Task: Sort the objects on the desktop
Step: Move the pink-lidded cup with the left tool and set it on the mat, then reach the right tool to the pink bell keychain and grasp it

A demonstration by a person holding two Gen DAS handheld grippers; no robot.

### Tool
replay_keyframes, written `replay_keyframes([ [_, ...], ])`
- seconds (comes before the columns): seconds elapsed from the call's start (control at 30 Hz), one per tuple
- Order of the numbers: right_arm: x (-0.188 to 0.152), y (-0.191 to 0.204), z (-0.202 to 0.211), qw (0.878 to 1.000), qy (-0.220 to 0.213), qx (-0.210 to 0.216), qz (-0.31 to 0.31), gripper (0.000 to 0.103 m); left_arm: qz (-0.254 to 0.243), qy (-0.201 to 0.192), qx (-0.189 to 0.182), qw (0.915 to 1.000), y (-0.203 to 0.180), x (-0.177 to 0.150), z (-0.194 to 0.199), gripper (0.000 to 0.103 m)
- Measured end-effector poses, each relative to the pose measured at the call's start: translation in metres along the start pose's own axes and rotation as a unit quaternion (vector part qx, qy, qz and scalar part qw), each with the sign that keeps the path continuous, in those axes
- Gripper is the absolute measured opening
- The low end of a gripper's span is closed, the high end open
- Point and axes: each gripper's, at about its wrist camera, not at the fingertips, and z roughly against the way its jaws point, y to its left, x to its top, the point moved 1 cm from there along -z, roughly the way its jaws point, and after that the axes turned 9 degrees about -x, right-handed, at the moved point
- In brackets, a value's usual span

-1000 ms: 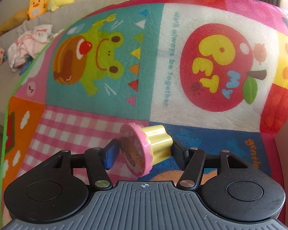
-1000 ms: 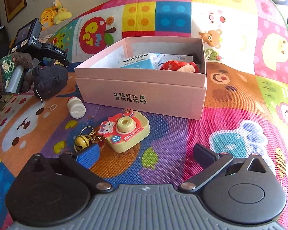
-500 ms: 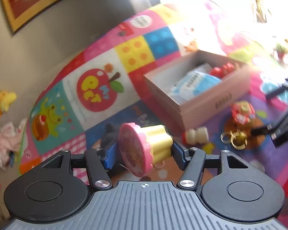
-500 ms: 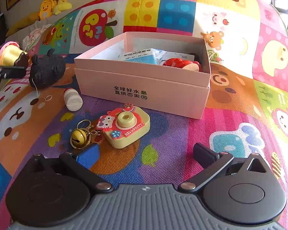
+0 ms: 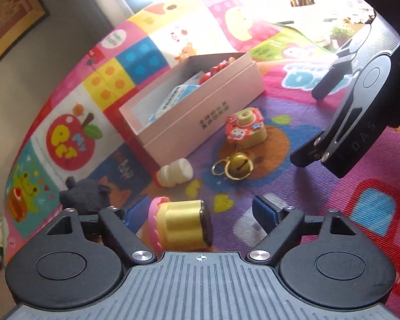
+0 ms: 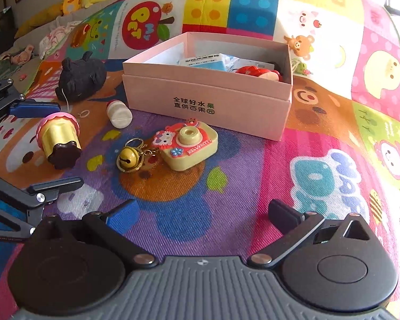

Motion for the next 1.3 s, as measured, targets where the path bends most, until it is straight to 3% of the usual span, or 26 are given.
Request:
replay_keyframes([
  [0.1, -0.008, -0.012, 0.009, 1.0, -0.008, -0.007, -0.024, 0.103, 0.017, -0.01, -0.032, 0.9993, -0.009, 0.0, 0.002, 0.095],
  [0.23, -0.009, -0.02, 0.008, 0.999, -0.008, -0.012, -0.047, 0.103, 0.036, -0.022, -0.048, 0.998, -0.013, 0.003, 0.01, 0.095],
  [0.4, -0.01, -0.011, 0.005, 0.999, -0.011, -0.033, -0.03, 0.103, 0.109, -0.028, -0.111, 0.9874, -0.006, 0.002, 0.027, 0.096],
  [0.53, -0.01, -0.013, 0.006, 0.999, -0.011, -0.032, -0.033, 0.103, 0.139, -0.033, -0.124, 0.982, -0.005, -0.001, 0.038, 0.096],
  [0.7, -0.011, -0.012, 0.006, 0.999, -0.012, -0.035, -0.031, 0.103, 0.201, -0.052, -0.053, 0.9768, 0.015, -0.005, 0.047, 0.097],
  [0.77, -0.01, -0.012, 0.005, 0.999, -0.012, -0.036, -0.031, 0.103, 0.225, -0.034, -0.015, 0.9737, 0.022, -0.01, 0.037, 0.097],
  [0.83, -0.011, -0.012, 0.005, 0.999, -0.012, -0.037, -0.031, 0.103, 0.245, -0.015, -0.002, 0.9693, 0.025, -0.016, 0.025, 0.097],
  [0.93, -0.011, -0.012, 0.005, 0.999, -0.012, -0.036, -0.031, 0.103, 0.244, 0.001, -0.001, 0.9698, 0.021, -0.02, 0.012, 0.097],
  [1.07, -0.009, -0.01, 0.005, 0.999, -0.009, -0.039, -0.025, 0.103, 0.227, 0.006, 0.052, 0.9726, 0.02, -0.025, 0.003, 0.099],
  [1.17, -0.009, -0.011, 0.005, 0.999, -0.011, -0.035, -0.025, 0.103, 0.257, 0.007, 0.077, 0.9633, 0.031, -0.034, 0.001, 0.1],
  [1.3, -0.004, -0.005, 0.003, 1.0, -0.016, -0.012, 0.014, 0.103, 0.304, -0.004, 0.064, 0.9504, 0.043, -0.044, 0.004, 0.102],
])
